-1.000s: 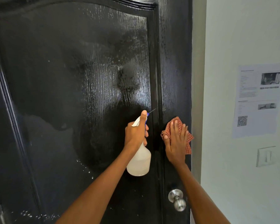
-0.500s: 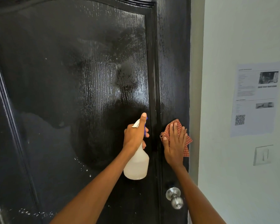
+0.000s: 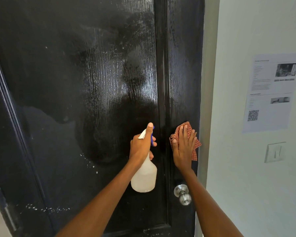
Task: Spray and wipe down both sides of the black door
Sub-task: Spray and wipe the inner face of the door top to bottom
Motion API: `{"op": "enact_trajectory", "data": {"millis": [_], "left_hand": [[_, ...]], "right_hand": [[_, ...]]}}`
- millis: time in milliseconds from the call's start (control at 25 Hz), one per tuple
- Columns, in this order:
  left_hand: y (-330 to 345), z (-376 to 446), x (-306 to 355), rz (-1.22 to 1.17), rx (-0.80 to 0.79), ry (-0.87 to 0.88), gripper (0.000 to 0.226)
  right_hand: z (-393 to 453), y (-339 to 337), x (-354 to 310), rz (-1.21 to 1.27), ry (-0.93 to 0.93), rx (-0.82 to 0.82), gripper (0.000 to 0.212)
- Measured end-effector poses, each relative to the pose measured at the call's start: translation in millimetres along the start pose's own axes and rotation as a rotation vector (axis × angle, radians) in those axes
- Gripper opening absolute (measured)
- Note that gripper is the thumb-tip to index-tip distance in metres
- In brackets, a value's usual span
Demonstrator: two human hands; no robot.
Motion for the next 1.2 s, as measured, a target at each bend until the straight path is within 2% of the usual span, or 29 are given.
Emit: {"op": "enact_trajectory", "data": {"millis": [120, 240, 360, 480, 560, 680, 840, 960, 1080, 1200], "left_hand": [[-8.7, -0.5, 3.6, -0.033, 0.041, 0.018, 0.066], [-19.0, 2.8, 11.3, -0.06, 0.063, 0.049, 0.067], [-25.9, 5.7, 14.1, -0.062, 0.056, 0.074, 0.067], [-25.0, 5.8, 4.4, -0.065, 0.067, 0.046, 0.067], [-19.2, 3.0, -6.0, -0.06, 0.059, 0.026, 0.067], [-12.2, -6.5, -25.7, -0.022, 0.031, -0.012, 0.067], [-10.6, -25.9, -60.2, -0.001, -0.013, -0.084, 0.074], [-16.0, -39.0, -86.3, 0.025, -0.012, -0.165, 0.073], [-24.7, -44.1, -97.6, 0.039, -0.022, -0.175, 0.073], [-31.6, -42.0, -97.2, 0.039, -0.051, -0.117, 0.071]], "right_hand": [[1.6, 0.5, -21.3, -0.037, -0.06, 0.031, 0.061], [34.9, -4.3, -77.0, -0.149, -0.206, 0.117, 0.061], [95.8, -29.1, -128.0, -0.192, -0.224, 0.234, 0.058], [115.8, -36.8, -136.1, -0.182, -0.199, 0.287, 0.058], [87.9, -22.0, -112.5, -0.159, -0.11, 0.281, 0.06], [11.5, 21.0, -49.6, -0.113, 0.101, 0.189, 0.063], [-111.3, 74.4, 33.4, 0.024, 0.477, 0.114, 0.067], [-171.6, 101.5, 61.2, 0.16, 0.738, 0.054, 0.068], [-175.0, 107.3, 55.7, 0.202, 0.834, 0.036, 0.067], [-151.6, 96.2, 37.2, 0.15, 0.773, 0.071, 0.064]]}}
Point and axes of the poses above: each hand's wrist, its own z-axis towards the middle knuckle, its own y-axis out of the palm, x = y × z, the point moved 8 cm from there along z, towards the middle knuckle, and after that the axes turned 7 degrees about y, right-handed, at the moved point
